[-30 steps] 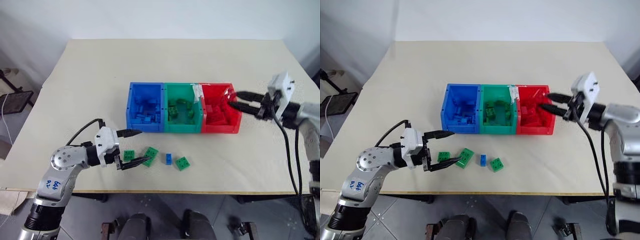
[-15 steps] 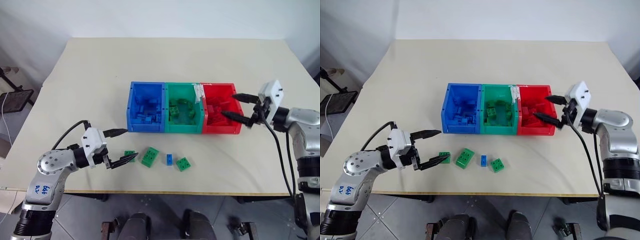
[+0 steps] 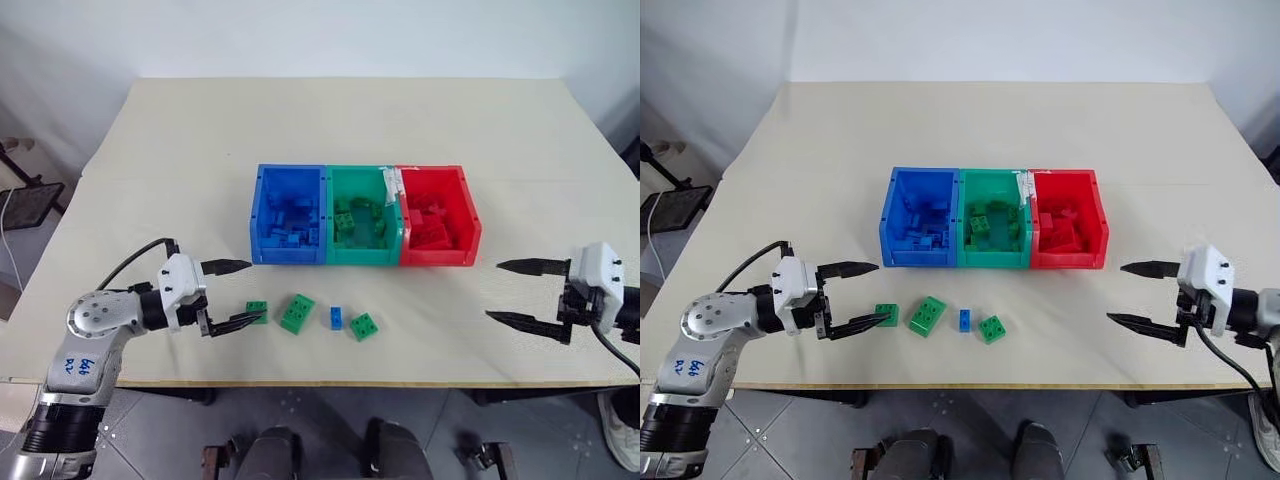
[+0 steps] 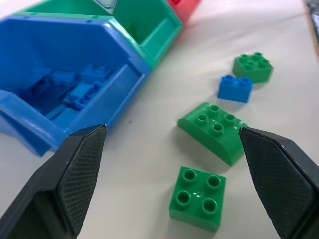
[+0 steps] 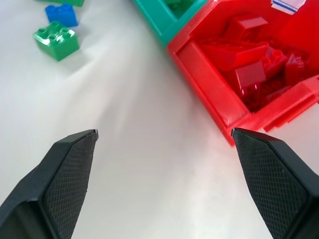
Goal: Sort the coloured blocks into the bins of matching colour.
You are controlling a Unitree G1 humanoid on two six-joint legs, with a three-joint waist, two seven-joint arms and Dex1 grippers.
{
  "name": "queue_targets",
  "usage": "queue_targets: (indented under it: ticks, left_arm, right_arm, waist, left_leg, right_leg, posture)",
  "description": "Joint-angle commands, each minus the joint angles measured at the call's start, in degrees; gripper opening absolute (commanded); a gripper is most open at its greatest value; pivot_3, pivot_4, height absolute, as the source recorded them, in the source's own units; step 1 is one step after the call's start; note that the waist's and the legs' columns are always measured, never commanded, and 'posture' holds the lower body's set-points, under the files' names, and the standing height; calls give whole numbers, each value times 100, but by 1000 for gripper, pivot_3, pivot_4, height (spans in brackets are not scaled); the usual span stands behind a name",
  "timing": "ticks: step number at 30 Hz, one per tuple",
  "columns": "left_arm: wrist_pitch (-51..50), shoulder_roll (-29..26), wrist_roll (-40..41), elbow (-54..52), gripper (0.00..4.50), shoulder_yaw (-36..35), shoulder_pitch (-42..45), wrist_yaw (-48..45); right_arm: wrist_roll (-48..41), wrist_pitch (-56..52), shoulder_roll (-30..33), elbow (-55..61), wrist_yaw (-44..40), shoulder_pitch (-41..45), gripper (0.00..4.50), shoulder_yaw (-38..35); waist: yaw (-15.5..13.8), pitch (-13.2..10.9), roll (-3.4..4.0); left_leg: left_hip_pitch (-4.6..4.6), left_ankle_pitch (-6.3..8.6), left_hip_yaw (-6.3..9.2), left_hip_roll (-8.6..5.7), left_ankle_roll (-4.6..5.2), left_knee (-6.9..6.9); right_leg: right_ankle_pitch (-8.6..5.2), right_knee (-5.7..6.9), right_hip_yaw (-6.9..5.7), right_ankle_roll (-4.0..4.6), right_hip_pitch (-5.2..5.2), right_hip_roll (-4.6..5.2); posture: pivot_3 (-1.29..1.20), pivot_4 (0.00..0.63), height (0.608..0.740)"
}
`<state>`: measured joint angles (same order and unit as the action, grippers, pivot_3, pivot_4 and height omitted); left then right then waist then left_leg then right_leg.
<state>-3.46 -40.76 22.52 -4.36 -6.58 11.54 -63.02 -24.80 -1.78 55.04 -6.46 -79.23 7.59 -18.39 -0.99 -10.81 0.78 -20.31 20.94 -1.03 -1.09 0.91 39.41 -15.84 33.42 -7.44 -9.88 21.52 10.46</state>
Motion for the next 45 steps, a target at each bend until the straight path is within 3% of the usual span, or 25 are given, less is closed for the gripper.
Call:
queue_targets:
  ticks: [1,5,9,13,19,20,23,30,35,41,45]
  left_arm:
    - [154,-32,124,-107,4500,26,79,-235]
    - [189,-69,165,-267,4500,5,-57,-361]
    - [128,-177,169,-437,4500,-90,-336,-362]
    - [3,-227,226,-695,4500,-120,-525,-326]
    - [-97,-257,222,-812,4500,-171,-655,-247]
    - [-114,-264,225,-832,4500,-190,-668,-227]
    - [-152,-300,266,-901,4500,-257,-702,-212]
    - [-160,-305,409,-1037,4500,-267,-753,-315]
    - [-334,-93,468,-964,4500,-422,-586,187]
    - [-507,104,502,-943,4500,-760,-678,801]
    - [-622,234,643,-1093,4500,-928,-737,1052]
  right_arm:
    - [-214,-194,-34,643,19,59,4481,160]
    - [-239,-903,-90,1468,96,374,4481,950]
    - [-74,-1644,-545,1916,357,1157,4481,2039]
    - [772,-1027,-1035,1444,178,1708,4481,3095]
    - [1438,-402,-1625,467,47,2227,4481,3842]
    - [1529,-298,-1670,365,27,2257,4305,3906]
    - [1623,-45,-1687,159,-58,2254,3661,3938]
    - [1314,124,-1658,119,-123,2194,1444,3570]
    - [325,-767,-2012,410,472,2613,1461,2668]
    - [845,-981,-2495,-956,1695,3982,1461,2348]
    - [980,-935,-2697,-1513,1770,4323,1461,2375]
  waist:
    - [-1,0,0]
    - [0,0,0]
    - [35,0,0]
    - [-13,-1,-3]
    - [-11,-1,-3]
    - [1,-1,-3]
    - [12,-1,-3]
    - [20,-1,-3]
    - [44,-1,-3]
    - [143,-1,-1]
    - [132,-1,-1]
  left_leg:
    - [0,0,1,0,0,0]
    - [0,1,7,2,-2,0]
    - [0,2,20,5,-3,0]
    - [-6,3,36,-1,-5,0]
    - [-14,5,31,-5,-3,8]
    - [-14,4,30,-3,-3,8]
    - [-14,5,31,0,-5,8]
    - [-14,5,31,0,-5,11]
    - [-13,5,33,1,-5,12]
    - [-4,7,50,4,-9,9]
    - [-5,8,44,1,-10,3]
  right_leg:
    - [0,1,1,0,0,0]
    - [0,2,-3,0,0,0]
    - [0,2,-3,0,2,-2]
    - [0,0,-6,0,3,0]
    - [0,1,-14,0,4,1]
    - [0,1,-15,0,4,-1]
    - [0,4,-18,0,5,-4]
    - [0,5,-16,0,4,-3]
    - [0,7,-15,0,4,-4]
    - [0,20,-8,1,9,-4]
    - [0,21,-15,0,9,-3]
  posture:
    - [0,150,740]
    - [0,150,740]
    - [0,150,740]
    - [0,150,740]
    - [0,150,740]
    - [0,150,740]
    - [0,150,740]
    - [0,150,740]
    - [0,150,740]
    - [0,150,740]
    - [0,150,740]
